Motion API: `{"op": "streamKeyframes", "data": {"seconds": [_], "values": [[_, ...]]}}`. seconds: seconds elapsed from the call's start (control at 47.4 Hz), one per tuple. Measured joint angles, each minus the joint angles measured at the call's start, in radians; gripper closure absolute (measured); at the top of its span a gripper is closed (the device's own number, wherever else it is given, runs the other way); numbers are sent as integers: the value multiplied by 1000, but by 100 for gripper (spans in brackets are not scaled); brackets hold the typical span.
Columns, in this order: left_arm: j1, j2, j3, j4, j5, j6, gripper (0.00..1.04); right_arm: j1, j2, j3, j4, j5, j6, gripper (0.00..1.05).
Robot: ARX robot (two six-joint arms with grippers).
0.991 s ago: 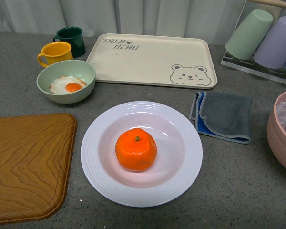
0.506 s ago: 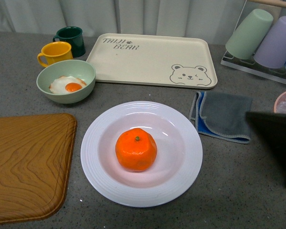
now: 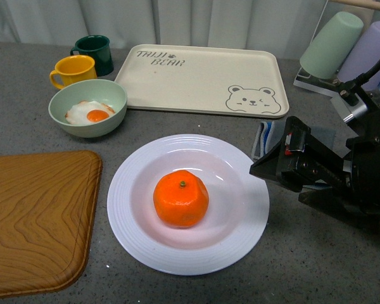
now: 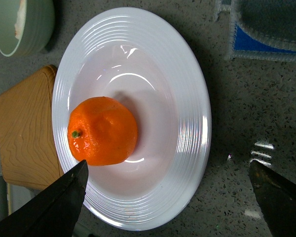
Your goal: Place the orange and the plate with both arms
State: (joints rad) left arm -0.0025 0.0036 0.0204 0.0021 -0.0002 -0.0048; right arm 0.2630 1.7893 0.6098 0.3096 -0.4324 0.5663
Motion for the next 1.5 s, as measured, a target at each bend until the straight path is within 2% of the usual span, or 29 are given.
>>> {"op": "streamKeyframes", "data": {"seconds": [0.253,0.548,1.012,1.16,1.35,1.434,1.498], "values": [[0,0,0,0,0,0,7,4,114,71,-45,-18,9,9],[0,0,0,0,0,0,7,6,223,121,36,-114,171,9],[0,0,0,0,0,0,7,3,325,185,79,-184,283,10],[0,0,0,0,0,0,7,2,345,208,71,-187,326,37],[0,0,0,0,0,0,7,5,362,234,-10,-165,328,75],[0,0,0,0,0,0,7,6,364,237,-29,-185,322,89],[0,0,0,0,0,0,7,8,356,246,-28,-211,306,96]]}}
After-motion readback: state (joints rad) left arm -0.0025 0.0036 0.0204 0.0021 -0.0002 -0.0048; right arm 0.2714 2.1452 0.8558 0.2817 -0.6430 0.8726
